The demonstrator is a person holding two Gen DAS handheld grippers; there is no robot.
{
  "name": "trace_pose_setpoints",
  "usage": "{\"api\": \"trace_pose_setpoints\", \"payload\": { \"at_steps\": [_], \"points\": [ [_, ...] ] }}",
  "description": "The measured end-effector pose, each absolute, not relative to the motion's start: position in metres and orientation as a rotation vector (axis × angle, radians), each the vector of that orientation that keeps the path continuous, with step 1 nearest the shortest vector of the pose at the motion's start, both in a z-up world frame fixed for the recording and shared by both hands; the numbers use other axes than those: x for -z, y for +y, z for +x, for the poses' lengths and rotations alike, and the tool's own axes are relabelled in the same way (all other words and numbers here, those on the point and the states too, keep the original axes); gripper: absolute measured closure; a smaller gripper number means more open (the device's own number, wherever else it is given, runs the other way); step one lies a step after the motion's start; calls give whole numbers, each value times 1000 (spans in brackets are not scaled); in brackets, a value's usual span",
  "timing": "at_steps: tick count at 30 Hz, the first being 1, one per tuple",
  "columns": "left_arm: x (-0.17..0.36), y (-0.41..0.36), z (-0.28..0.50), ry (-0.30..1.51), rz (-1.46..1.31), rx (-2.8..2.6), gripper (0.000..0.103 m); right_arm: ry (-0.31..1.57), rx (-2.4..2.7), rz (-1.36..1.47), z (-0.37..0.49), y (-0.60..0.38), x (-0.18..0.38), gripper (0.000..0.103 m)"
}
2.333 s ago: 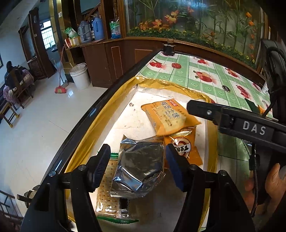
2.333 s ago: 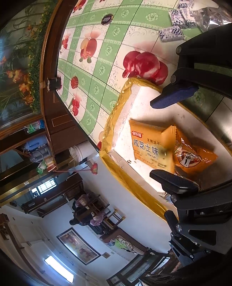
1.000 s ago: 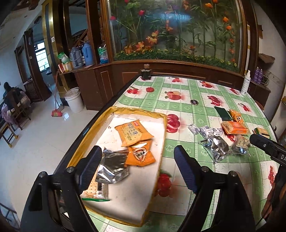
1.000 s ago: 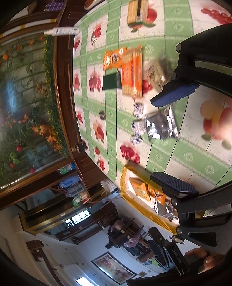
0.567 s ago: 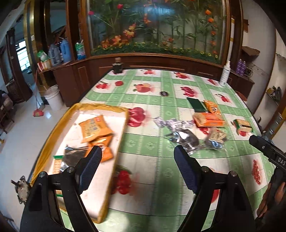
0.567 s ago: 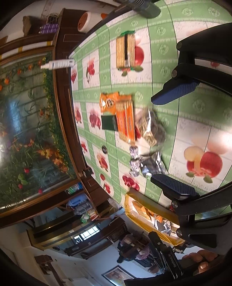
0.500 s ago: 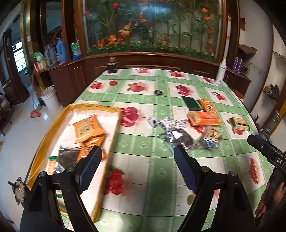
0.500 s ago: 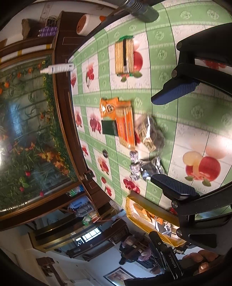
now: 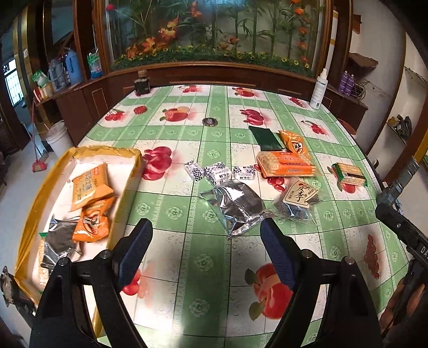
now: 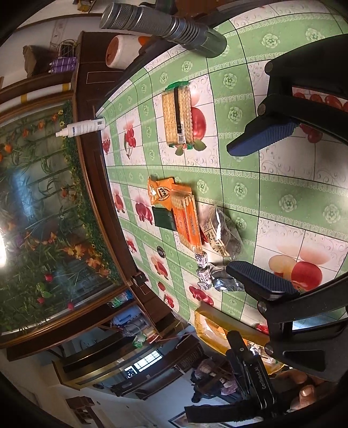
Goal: Organize snacks
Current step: 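Move both tools back over the remaining snacks, then grasp the silver foil bag with the left tool while the right tool grasps the clear labelled snack bag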
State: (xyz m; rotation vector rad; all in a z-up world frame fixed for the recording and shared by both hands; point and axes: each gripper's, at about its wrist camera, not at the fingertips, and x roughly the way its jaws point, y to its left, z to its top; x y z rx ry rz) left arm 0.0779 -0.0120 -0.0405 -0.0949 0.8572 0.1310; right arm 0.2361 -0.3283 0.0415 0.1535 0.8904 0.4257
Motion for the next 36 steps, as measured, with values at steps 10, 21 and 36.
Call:
{"api": "trace_pose_setpoints", "payload": {
  "at_steps": [10, 21, 36],
  "points": [
    [54, -14, 99, 904, -152, -120, 20, 905, -426, 165, 241, -331, -34, 20],
    [64, -10, 115, 918, -198, -139, 20, 922, -440, 180, 252, -323, -25, 20],
    [82, -8, 140, 949, -272, -150, 20, 952, -452, 179, 262, -312, -13, 19]
  ]
}}
